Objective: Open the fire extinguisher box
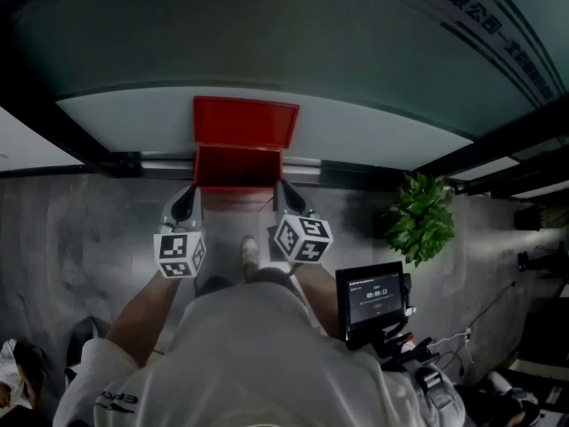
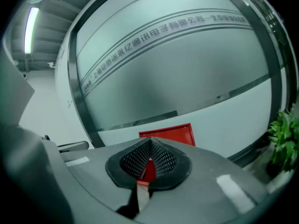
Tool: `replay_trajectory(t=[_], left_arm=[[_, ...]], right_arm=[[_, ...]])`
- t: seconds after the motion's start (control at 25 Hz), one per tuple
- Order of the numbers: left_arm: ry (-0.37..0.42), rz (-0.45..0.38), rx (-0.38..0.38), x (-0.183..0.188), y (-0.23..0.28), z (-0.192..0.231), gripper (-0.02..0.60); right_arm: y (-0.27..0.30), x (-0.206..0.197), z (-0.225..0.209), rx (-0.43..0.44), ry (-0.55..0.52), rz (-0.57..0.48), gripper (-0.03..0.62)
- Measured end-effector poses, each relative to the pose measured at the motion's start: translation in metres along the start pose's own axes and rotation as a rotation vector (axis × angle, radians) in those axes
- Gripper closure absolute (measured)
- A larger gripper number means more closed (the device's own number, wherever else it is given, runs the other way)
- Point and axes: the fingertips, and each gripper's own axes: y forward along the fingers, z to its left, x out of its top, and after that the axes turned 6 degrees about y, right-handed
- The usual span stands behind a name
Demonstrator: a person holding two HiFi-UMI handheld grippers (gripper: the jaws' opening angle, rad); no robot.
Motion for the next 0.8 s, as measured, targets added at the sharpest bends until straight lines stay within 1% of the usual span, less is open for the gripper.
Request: replay_trajectory(t=[0.24,0.48,0.68,0.8], left_arm=[[0.005,-0.025,-0.049,-0.007,-0.075,-0.004,0.580],[0.006,-0.033,-0.096,-0.014,-0.128,-0.020,0.580],[-0.004,-0.029,-0.096,-0.021,-0.154,-0.032,0.580],[-0.003,-0.035,-0.093,-0.023,-0.166,-0.046,0.580]], right_arm=[[-0.067,-0.033,0.032,-0.032,-0.002,-0.031,0.582],[-0.127,-0.064,0.045,-0.077,0.011,-0.026,0.582],[-0.155,-0.075,0.052,-0.069,0.001,-0.007,0.582],[-0.172,-0.079,0.054,-0.043,-0.017,0.001,0.582]])
